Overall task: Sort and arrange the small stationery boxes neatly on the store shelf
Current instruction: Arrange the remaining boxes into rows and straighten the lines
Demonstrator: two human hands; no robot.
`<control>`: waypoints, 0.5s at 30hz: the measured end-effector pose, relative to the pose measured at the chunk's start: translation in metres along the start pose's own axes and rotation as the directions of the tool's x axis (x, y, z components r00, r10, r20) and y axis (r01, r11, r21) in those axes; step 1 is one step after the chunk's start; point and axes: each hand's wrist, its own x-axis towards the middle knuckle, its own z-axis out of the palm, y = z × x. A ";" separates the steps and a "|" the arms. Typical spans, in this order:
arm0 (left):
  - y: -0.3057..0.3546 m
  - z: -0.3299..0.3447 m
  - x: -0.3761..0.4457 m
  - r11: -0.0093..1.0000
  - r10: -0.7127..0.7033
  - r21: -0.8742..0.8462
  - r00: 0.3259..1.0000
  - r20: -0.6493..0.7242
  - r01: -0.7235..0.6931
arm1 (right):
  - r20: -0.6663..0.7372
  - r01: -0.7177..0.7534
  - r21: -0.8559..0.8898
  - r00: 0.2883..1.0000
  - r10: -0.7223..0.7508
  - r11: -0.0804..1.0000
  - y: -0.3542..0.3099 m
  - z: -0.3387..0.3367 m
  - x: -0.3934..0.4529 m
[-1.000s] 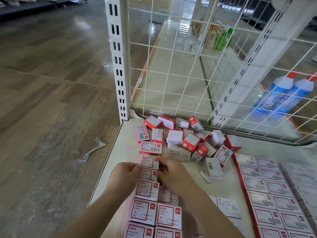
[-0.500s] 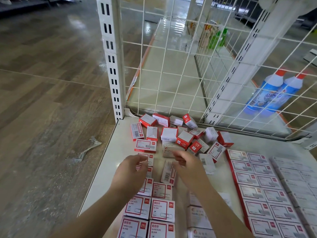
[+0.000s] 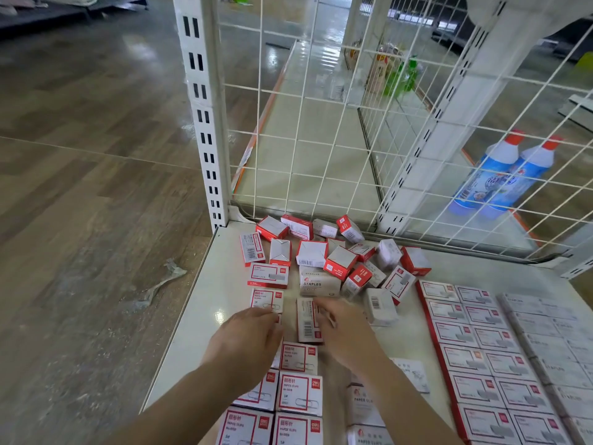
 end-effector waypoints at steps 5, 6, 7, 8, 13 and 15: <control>-0.005 -0.001 0.002 1.000 -0.003 -0.016 1.000 0.029 0.003 | -0.035 0.006 0.026 0.999 -0.005 1.000 -0.004 0.004 0.008; -0.005 -0.001 0.004 1.000 0.002 -0.010 0.999 0.034 -0.001 | -0.053 -0.001 0.031 0.999 0.003 1.000 -0.003 0.005 0.008; -0.005 -0.002 0.005 1.000 0.005 -0.003 0.999 0.038 -0.005 | -0.070 -0.012 0.027 0.997 0.014 1.000 -0.001 0.007 0.007; -0.005 -0.001 0.006 1.000 0.010 0.003 0.999 0.037 -0.010 | -0.079 -0.032 0.017 0.996 0.033 0.999 0.001 0.009 0.005; -0.008 0.002 0.010 0.999 0.008 0.036 1.000 0.020 -0.009 | -0.093 -0.109 0.014 0.990 0.110 0.994 0.001 0.018 0.007; -0.008 0.002 0.010 0.999 0.008 0.037 1.000 0.017 -0.009 | -0.090 -0.150 0.037 0.984 0.153 0.988 -0.001 0.020 0.010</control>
